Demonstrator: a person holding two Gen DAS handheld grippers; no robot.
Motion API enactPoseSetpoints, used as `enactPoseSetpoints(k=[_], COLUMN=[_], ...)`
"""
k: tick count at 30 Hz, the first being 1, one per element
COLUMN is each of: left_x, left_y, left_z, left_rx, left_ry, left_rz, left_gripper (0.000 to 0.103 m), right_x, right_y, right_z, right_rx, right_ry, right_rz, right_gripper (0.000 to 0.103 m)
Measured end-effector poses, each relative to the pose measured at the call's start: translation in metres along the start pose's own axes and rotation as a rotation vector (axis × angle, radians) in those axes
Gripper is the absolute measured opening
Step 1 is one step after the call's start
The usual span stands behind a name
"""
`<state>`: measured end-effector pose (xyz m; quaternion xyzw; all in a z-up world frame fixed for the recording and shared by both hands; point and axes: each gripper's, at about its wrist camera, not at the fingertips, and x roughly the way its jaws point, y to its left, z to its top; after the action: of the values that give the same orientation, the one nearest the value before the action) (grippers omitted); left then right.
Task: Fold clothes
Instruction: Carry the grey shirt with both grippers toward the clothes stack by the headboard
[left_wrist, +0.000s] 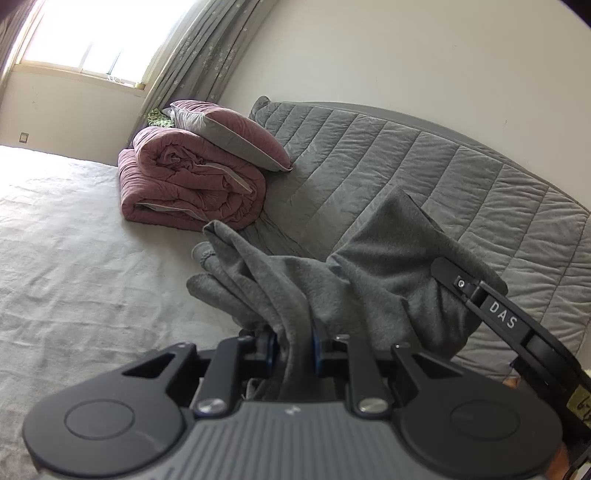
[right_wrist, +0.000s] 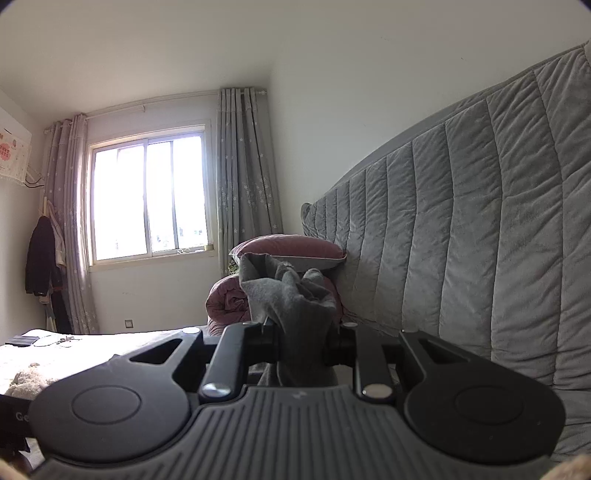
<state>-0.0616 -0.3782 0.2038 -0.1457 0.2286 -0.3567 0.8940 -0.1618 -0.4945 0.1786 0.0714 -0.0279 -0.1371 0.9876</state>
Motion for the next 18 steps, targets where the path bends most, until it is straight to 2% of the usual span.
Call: enactPoseSetpoints(k=[5,8,13,18], left_x=[0.022,0.034,0.044,0.05], left_y=[-0.004,-0.009,-0.011,-0.012], left_z=[-0.002,-0.004,-0.008,-0.01], left_rx=[-0.013,-0.006,-0.011,-0.002], left_ry=[0.004,0.002,-0.01,0.006], left_rz=[-0.016,-0.011,-0.013,-0.019], left_gripper=[0.018,0.018,0.018,0.018], right_x=[0.005,0.015,0.025,0.028], right_y=[-0.021,-0.041,-0.073,-0.087], right_z=[-0.005,-0.007,-0.015,-0.021], right_rx=[0.032,0.109,0.321,0.4], right_ry=[-0.004,0.007,0.041,0.074], right_rz=[-0.039,-0.05,-0.017,-0.059], right_gripper=[0.023,0.023,0.023,0.023])
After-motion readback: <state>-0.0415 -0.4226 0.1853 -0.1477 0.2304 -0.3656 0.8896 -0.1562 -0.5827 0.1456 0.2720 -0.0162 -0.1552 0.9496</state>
